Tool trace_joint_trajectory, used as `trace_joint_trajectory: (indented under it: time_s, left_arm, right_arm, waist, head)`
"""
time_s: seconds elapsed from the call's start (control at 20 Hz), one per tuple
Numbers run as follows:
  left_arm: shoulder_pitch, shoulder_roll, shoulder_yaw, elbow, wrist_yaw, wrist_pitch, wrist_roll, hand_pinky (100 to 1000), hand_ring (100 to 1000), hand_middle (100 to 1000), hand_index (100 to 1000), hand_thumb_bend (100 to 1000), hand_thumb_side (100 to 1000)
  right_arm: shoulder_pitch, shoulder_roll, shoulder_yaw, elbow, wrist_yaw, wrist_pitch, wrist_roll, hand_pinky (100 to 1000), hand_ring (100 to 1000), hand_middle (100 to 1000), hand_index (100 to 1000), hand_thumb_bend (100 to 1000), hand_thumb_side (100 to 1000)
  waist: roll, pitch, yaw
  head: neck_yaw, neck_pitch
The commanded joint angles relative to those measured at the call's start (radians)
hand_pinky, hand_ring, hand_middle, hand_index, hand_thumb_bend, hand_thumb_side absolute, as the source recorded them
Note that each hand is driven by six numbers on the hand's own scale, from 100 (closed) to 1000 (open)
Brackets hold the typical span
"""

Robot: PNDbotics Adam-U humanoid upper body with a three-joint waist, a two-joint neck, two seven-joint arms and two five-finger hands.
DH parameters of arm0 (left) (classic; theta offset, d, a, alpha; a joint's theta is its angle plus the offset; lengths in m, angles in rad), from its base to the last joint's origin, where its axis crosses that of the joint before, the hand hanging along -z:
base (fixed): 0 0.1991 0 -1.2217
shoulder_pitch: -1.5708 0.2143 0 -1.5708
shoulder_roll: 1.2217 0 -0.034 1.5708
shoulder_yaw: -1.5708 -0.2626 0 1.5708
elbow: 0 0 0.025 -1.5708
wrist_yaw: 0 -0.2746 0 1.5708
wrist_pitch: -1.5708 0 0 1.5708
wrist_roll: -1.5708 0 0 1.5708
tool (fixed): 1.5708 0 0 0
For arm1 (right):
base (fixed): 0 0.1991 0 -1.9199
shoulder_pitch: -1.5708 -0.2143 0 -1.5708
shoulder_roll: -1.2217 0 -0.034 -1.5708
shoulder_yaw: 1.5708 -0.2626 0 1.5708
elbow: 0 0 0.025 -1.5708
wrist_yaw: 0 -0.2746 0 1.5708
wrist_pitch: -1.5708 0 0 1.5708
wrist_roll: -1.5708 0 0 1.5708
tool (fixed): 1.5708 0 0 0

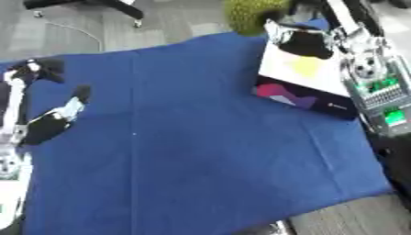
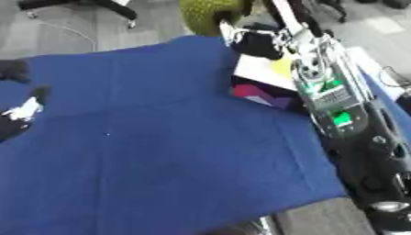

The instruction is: Pick up the objects with one hand, pass them to the other hand, and then place them into the box on the other side of the table.

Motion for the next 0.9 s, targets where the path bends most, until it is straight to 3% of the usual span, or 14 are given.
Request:
trace_joint_trajectory:
  time_s: [0.05, 0.2, 0.35, 0.4, 0.45, 0.5, 0.6, 0.7, 0.8, 0.9]
  left_arm:
    - [0.013, 0.028, 0.021, -0.064, 0.012, 0.005, 0.019, 768, 575, 592, 736, 438, 558]
    - [0.024, 0.011, 0.021, -0.1, 0.022, 0.006, 0.021, 768, 575, 591, 736, 435, 558]
    - [0.023, -0.001, 0.015, -0.124, 0.031, 0.006, 0.015, 768, 575, 591, 737, 435, 560]
    - [0.021, -0.004, 0.012, -0.128, 0.033, 0.005, 0.012, 768, 575, 591, 737, 434, 562]
    - [0.02, -0.007, 0.01, -0.132, 0.035, 0.005, 0.007, 768, 575, 591, 737, 434, 562]
    - [0.019, -0.01, 0.007, -0.135, 0.035, 0.005, 0.002, 769, 575, 592, 738, 433, 567]
    - [0.018, -0.012, 0.003, -0.14, 0.035, 0.003, -0.007, 769, 576, 592, 739, 433, 571]
    - [0.02, -0.012, 0.003, -0.143, 0.032, 0.004, -0.015, 770, 575, 592, 739, 433, 573]
    - [0.02, -0.012, 0.006, -0.145, 0.029, 0.007, -0.017, 770, 575, 592, 740, 433, 574]
    - [0.021, -0.012, 0.009, -0.145, 0.025, 0.01, -0.018, 770, 576, 592, 741, 434, 576]
  right_arm:
    - [-0.004, -0.108, -0.033, 0.067, -0.024, 0.048, -0.024, 626, 712, 445, 411, 100, 100]
    - [0.005, -0.176, -0.053, 0.143, -0.069, 0.095, 0.007, 614, 721, 453, 456, 100, 100]
    - [-0.004, -0.193, -0.061, 0.216, -0.111, 0.14, 0.046, 625, 731, 470, 502, 100, 100]
    - [-0.012, -0.192, -0.055, 0.24, -0.117, 0.155, 0.06, 642, 742, 492, 582, 100, 100]
    - [-0.019, -0.191, -0.044, 0.265, -0.112, 0.17, 0.075, 644, 743, 495, 598, 100, 100]
    - [-0.026, -0.188, -0.032, 0.291, -0.102, 0.186, 0.091, 659, 756, 530, 733, 100, 100]
    - [-0.042, -0.176, -0.007, 0.343, -0.074, 0.216, 0.123, 680, 773, 569, 802, 100, 109]
    - [-0.055, -0.168, 0.02, 0.393, -0.047, 0.215, 0.153, 714, 797, 618, 861, 112, 292]
    - [-0.063, -0.165, 0.044, 0.447, -0.022, 0.19, 0.187, 759, 825, 695, 932, 314, 476]
    - [-0.076, -0.166, 0.055, 0.506, 0.011, 0.155, 0.223, 770, 833, 717, 955, 371, 510]
  waist:
    - [0.008, -0.013, 0.012]
    - [0.016, -0.007, 0.039]
    - [0.02, -0.001, 0.06]
    - [0.021, 0.001, 0.066]
    - [0.021, 0.003, 0.072]
    - [0.021, 0.005, 0.077]
    - [0.022, 0.008, 0.086]
    - [0.021, 0.01, 0.091]
    - [0.018, 0.011, 0.094]
    - [0.016, 0.01, 0.095]
  head:
    - [-0.045, -0.003]
    - [-0.078, -0.003]
    - [-0.098, -0.003]
    - [-0.104, -0.003]
    - [-0.11, -0.003]
    - [-0.116, -0.003]
    - [-0.125, -0.003]
    - [-0.129, -0.003]
    - [-0.131, -0.003]
    - [-0.13, -0.003]
